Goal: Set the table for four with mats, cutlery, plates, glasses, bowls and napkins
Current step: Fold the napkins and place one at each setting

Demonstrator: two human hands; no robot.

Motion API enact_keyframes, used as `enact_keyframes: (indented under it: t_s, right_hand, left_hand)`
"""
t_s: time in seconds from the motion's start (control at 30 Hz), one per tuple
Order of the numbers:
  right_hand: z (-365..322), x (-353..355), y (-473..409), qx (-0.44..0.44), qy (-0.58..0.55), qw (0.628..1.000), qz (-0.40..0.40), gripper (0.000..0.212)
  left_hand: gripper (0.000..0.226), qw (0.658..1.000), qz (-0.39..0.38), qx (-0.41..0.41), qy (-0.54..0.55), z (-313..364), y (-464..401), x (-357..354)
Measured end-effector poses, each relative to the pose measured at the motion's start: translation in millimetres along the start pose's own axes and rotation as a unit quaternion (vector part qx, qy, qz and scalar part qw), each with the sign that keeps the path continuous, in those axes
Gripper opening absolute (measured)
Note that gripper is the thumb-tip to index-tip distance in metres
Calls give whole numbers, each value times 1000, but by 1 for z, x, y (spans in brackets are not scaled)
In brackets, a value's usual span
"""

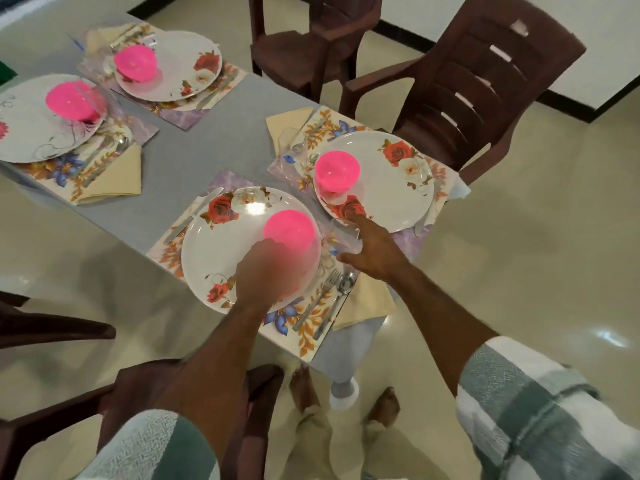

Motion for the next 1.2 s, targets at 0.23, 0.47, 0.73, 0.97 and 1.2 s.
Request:
enact_keyframes:
  t_s: [0.23, 0.47, 0.73, 0.97, 1.2]
  right_hand:
    - [0, -8, 7, -54, -31, 996, 71, 87]
    - [-2, -10, 8, -71, -18, 995, 71, 95]
    - [1, -3, 10, -34, 6, 999, 42, 107]
    - [14, 55, 30, 13, 36, 993, 110, 66]
    - [63, 118, 18, 36, 131, 984, 119, 29]
  left_hand:
    - [23, 1000, 2, 5, -1, 12, 2, 4]
    - [25, 1000, -6, -2, -2, 24, -1, 4]
    - [19, 999, 13, -24, 19, 36, -3, 5]
    - [18, 988, 128, -28, 86, 75, -15, 31]
    - [6, 974, 169, -109, 104, 176, -35, 9]
Point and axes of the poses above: each hand's wrist, its own y-axis away from the middle knuckle, its own x-axis out of the back of the hand, z = x × y, the point moved 5 cm from there along -y, towards the middle knuckle, and after that the axes turned 8 degrees about y, right-handed, at the moved point
